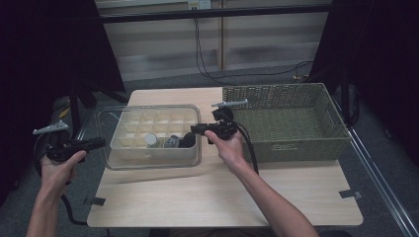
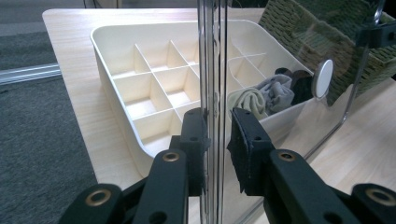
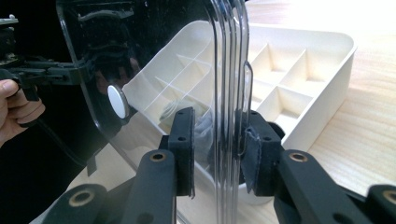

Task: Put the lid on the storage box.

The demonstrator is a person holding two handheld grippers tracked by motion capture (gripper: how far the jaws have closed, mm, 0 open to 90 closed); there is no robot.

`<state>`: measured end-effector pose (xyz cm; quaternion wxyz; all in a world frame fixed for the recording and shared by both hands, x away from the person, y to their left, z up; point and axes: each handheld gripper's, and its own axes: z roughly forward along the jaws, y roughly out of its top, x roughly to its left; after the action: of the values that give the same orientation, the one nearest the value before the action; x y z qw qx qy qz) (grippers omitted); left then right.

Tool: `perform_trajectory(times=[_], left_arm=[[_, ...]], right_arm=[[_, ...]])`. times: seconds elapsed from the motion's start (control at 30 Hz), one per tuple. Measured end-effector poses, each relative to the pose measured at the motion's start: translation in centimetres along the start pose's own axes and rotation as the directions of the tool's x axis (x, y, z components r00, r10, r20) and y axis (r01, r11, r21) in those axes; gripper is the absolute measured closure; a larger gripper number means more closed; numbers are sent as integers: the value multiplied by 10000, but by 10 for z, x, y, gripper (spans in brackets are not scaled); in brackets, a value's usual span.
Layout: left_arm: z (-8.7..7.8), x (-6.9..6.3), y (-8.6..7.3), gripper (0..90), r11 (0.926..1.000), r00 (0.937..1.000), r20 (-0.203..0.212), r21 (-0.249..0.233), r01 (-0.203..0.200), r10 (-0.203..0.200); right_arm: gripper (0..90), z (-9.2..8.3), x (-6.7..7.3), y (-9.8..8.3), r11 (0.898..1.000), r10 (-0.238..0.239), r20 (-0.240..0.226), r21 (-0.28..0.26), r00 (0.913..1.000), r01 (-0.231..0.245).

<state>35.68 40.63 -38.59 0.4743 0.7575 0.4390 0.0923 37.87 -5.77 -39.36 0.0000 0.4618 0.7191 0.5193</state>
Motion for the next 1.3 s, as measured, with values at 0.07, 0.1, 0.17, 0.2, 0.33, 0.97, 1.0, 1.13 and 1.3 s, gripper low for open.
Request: perform_trajectory(times=[0.07,0.1,0.17,0.2,0.33,0.97,1.0,1.13,1.3], left_arm=[[2,2,2,754,10000,10000,-15,27,-61,61],[3,3,3,754,10000,10000,16,-15,18,-18],[3,4,6,754,10000,10000,30,-71,22,-22],[3,4,7,754,9999,10000,-6,-101,47,-47],[3,5,15,754,9999,10000,-72,-122,17,-18],[8,11,49,748,10000,9996,-290,-77,58,-60],[9,12,49,747,9999,9996,-278,-102,82,-85],[11,14,53,747,9999,9996,-257,-78,125,-127],[16,18,57,744,9999,9995,-296,69,93,-91]], right_arm=[[686,0,-1,3,10000,-19,27,-38,10000,19],[686,0,-1,4,10000,-22,36,-44,10000,23],[686,0,-1,8,10000,12,30,-86,10000,-12],[687,0,-2,9,10000,-23,45,-90,10000,24],[686,1,-2,17,9999,-18,63,-140,10000,19],[686,0,-2,43,9998,-38,278,-210,9996,43],[686,1,-3,44,9998,-44,289,-209,9996,50],[686,2,-5,47,9997,73,279,-220,9996,-67],[684,6,-9,50,9999,90,355,-133,9993,-86]])
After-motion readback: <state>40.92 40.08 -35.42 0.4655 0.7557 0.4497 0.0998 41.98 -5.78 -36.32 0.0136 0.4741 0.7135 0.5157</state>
